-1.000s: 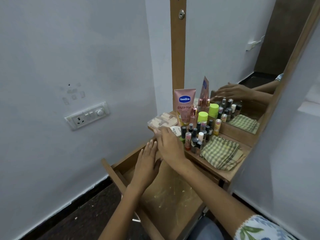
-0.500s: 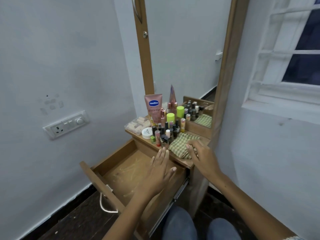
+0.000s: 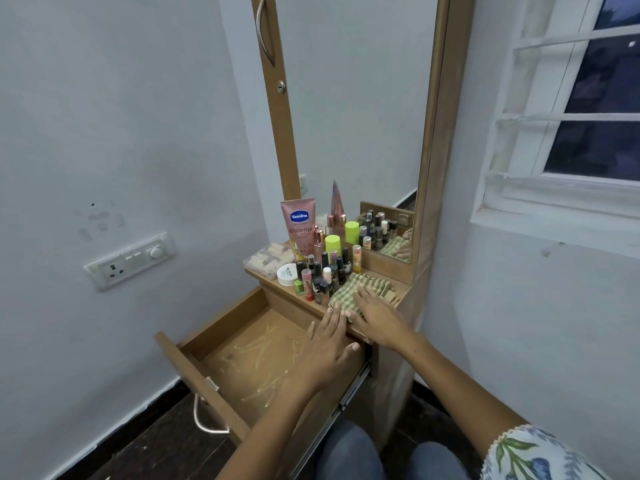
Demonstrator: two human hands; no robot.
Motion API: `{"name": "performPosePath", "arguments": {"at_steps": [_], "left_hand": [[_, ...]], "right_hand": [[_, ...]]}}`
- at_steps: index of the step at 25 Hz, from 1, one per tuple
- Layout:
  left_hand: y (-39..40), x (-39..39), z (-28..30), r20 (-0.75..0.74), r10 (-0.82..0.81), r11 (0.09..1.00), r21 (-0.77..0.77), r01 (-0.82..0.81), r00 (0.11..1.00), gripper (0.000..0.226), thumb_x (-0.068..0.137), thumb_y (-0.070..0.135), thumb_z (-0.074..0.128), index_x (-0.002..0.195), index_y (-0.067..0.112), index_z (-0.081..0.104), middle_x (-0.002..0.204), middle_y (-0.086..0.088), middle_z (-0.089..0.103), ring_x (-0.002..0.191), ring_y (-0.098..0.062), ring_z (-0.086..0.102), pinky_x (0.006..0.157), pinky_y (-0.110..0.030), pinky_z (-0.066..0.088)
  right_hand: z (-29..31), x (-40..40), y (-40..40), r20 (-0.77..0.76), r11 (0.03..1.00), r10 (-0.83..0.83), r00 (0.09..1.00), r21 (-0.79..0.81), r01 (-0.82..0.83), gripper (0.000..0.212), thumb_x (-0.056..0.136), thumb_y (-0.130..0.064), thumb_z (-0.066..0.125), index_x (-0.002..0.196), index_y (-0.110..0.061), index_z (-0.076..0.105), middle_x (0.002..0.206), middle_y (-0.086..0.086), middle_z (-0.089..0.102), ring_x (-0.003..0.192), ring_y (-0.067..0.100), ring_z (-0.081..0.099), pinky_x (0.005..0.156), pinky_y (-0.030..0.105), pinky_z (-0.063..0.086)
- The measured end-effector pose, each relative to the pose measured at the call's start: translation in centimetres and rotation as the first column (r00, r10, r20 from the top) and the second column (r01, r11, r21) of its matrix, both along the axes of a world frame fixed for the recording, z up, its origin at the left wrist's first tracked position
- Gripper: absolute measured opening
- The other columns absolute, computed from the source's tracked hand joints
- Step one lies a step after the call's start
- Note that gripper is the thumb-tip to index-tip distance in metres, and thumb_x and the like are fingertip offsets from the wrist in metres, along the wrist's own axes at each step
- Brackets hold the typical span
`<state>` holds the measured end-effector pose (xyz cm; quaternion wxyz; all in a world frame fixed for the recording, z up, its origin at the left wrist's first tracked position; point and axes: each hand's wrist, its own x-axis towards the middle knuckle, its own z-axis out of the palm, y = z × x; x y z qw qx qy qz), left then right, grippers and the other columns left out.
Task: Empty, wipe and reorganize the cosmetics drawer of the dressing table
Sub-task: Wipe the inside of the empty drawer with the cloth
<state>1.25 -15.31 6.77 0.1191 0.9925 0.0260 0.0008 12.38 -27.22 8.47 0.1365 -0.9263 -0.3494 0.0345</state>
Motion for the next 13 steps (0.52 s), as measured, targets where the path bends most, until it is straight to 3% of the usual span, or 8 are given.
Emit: {"name": "performPosePath", "arguments": {"at_steps": [4, 9, 11, 13], "left_hand": [[0.7, -0.1, -0.4, 0.01, 0.021, 0.999, 0.026, -0.021, 1.0, 0.066, 0.1, 0.047, 0.027, 0.152, 0.019, -0.004, 0.158, 0.002, -0.016, 0.145, -0.01, -0.015, 0.117, -0.034, -0.007], [1.1, -0.5, -0.6, 0.01, -0.035, 0.999, -0.006, 0.035, 0.999, 0.068, 0.099, 0.046, 0.032, 0.152, 0.021, -0.003, 0.158, 0.004, -0.013, 0.14, -0.004, -0.019, 0.117, -0.034, -0.005], [1.1, -0.8, -0.6, 0.023, -0.075, 0.997, -0.007, 0.076, 0.997, 0.068, 0.099, 0.046, 0.033, 0.152, 0.021, -0.002, 0.159, 0.005, -0.012, 0.14, -0.003, -0.019, 0.119, -0.034, -0.002], [1.3, -1.5, -0.4, 0.047, -0.122, 0.992, -0.015, 0.123, 0.991, 0.067, 0.099, 0.046, 0.034, 0.152, 0.02, 0.002, 0.159, 0.005, -0.008, 0.143, -0.005, -0.015, 0.121, -0.037, 0.005]], "right_hand": [[-0.1, -0.1, 0.2, 0.038, 0.995, -0.012, 0.999, -0.099, 0.016, 0.068, 0.098, -0.055, 0.031, 0.152, -0.016, 0.018, 0.16, 0.01, 0.01, 0.148, 0.023, 0.01, 0.117, 0.037, 0.018], [0.3, -1.2, 0.3, 0.105, 0.993, -0.038, 0.994, -0.108, 0.049, 0.052, 0.1, -0.038, 0.042, 0.148, -0.021, 0.031, 0.158, 0.011, 0.022, 0.144, 0.026, 0.023, 0.11, 0.039, 0.033], [0.3, -1.9, 0.0, 0.13, 0.997, -0.048, 0.99, -0.052, 0.056, 0.044, 0.1, -0.031, 0.045, 0.141, -0.016, 0.043, 0.152, 0.01, 0.035, 0.138, 0.026, 0.036, 0.103, 0.038, 0.04], [0.1, -2.7, -0.6, 0.157, 0.998, -0.053, 0.986, 0.049, 0.046, 0.029, 0.098, -0.028, 0.049, 0.121, -0.012, 0.058, 0.128, 0.011, 0.059, 0.117, 0.028, 0.057, 0.087, 0.036, 0.047]]}}
